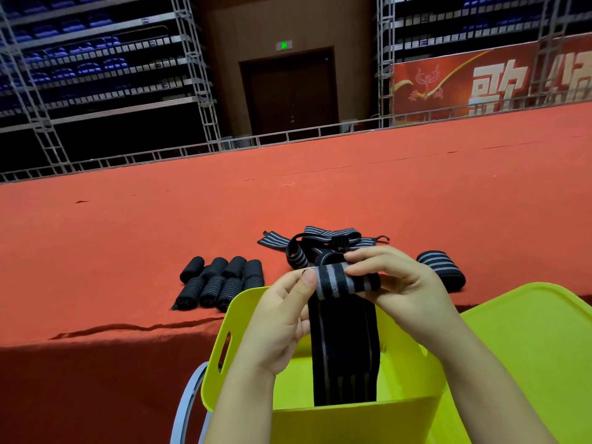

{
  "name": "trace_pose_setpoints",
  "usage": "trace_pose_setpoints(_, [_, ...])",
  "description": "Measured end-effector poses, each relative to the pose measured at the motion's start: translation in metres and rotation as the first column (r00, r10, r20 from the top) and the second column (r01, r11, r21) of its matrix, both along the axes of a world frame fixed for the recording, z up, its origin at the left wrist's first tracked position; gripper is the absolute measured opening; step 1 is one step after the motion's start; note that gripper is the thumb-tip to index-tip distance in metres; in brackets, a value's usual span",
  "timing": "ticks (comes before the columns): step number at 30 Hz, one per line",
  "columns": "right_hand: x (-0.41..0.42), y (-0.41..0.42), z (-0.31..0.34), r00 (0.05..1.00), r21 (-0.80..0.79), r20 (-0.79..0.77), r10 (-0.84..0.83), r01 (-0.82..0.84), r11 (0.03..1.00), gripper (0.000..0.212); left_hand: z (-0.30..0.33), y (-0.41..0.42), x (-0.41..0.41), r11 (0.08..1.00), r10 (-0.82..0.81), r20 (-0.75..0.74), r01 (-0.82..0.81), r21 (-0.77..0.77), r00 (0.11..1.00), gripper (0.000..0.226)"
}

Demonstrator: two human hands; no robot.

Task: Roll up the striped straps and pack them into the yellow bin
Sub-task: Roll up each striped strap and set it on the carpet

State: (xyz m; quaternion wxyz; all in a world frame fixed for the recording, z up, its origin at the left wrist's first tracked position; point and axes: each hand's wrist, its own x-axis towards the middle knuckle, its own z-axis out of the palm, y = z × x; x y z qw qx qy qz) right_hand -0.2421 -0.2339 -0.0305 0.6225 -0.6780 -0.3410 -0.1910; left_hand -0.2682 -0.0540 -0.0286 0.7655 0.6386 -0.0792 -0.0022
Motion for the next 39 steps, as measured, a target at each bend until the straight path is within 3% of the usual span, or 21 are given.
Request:
trace_pose_setpoints(4, [-0.001, -0.006, 0.001, 0.952, 0.031, -0.28, 0.126, -0.122, 0.992, 0.051, -0.002, 0.005, 0.001, 0.998, 0.05, 0.048, -0.049, -0.036, 0.998, 0.055])
trace_pose_setpoints(7, [-0.006, -0.012, 0.002, 0.816, 0.134, -0.461, 0.349, -0.325, 0.936, 0.057, -0.002, 0.007, 0.001, 0.998, 0.033, 0.071, -0.03, -0.048, 0.997, 0.059])
trace_pose_setpoints(9, [-0.005, -0.012, 0.001, 0.803, 0.131, -0.494, 0.333, -0.309, 0.942, 0.074, -0.003, 0.007, 0.002, 0.998, 0.017, 0.082, -0.012, -0.061, 0.996, 0.056])
trace_pose_setpoints(12, [-0.004, -0.008, 0.001, 0.825, 0.103, -0.529, 0.201, -0.172, 0.98, 0.065, -0.003, 0.005, 0.002, 0.999, 0.01, 0.105, -0.005, -0.049, 0.994, 0.057])
trace_pose_setpoints(21, [-0.005, -0.007, -0.002, 0.897, 0.2, -0.414, 0.153, -0.074, 0.977, 0.057, -0.005, 0.006, 0.0, 0.993, -0.094, 0.098, 0.086, 0.083, 0.991, 0.066])
trace_pose_setpoints(30, [-0.006, -0.011, 0.0, 0.862, 0.112, -0.46, 0.211, -0.18, 0.977, 0.067, -0.006, 0.004, -0.002, 0.983, -0.007, 0.157, -0.023, 0.183, 0.988, 0.031])
trace_pose_setpoints(34, [-0.008, -0.01, 0.0, 0.901, 0.095, -0.411, 0.139, -0.11, 0.989, 0.056, -0.006, 0.002, -0.001, 0.984, 0.007, 0.165, -0.036, 0.175, 0.986, 0.035])
trace_pose_setpoints(39, [-0.009, -0.009, -0.001, 0.938, 0.126, -0.34, 0.068, -0.027, 0.992, 0.054, -0.009, 0.0, -0.001, 0.994, -0.069, 0.056, 0.064, 0.086, 0.996, 0.046])
